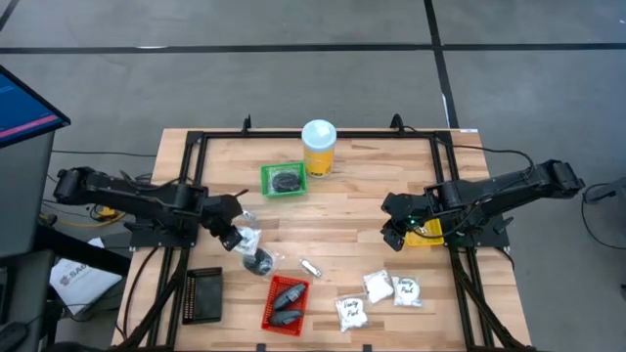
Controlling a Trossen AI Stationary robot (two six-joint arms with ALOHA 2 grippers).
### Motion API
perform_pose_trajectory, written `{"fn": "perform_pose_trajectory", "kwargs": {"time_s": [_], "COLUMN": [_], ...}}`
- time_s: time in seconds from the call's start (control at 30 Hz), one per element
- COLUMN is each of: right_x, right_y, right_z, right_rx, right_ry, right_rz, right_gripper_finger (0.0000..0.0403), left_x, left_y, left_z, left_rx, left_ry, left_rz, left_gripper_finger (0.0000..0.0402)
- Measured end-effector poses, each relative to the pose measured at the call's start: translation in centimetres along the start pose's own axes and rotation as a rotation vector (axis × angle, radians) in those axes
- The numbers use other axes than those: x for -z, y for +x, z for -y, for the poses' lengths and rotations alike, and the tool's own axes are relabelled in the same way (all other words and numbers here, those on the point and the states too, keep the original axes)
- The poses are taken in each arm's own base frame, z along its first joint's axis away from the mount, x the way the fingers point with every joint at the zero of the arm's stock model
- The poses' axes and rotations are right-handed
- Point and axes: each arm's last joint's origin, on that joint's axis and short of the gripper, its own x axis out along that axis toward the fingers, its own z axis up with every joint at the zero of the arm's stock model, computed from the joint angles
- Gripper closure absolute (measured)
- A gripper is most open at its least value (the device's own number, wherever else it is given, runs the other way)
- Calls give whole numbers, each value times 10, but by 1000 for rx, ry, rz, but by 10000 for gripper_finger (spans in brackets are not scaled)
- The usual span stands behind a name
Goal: Pick & Place Travel size toiletries
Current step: Put the white cotton pack into the black bin
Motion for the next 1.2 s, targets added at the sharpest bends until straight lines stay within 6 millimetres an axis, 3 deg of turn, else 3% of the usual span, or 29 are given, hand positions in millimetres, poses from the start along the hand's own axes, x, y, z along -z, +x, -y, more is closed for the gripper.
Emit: {"fn": "perform_pose_trajectory", "kwargs": {"time_s": [0.3,0.47,0.83,1.2], "right_x": [0,0,0,-1], "right_y": [0,0,0,0], "right_z": [0,0,0,0], "right_rx": [0,-2,-3,10], "right_ry": [-4,-3,-7,-10], "right_rz": [-1,2,3,16], "right_gripper_finger": [326,326,326,326], "left_x": [15,23,51,67], "left_y": [-45,-59,-53,-28], "left_z": [18,31,42,54], "left_rx": [-59,-29,-84,-222], "left_ry": [71,142,138,238], "left_rz": [-135,-193,-389,-525], "left_gripper_finger": [400,400,400,400]}}
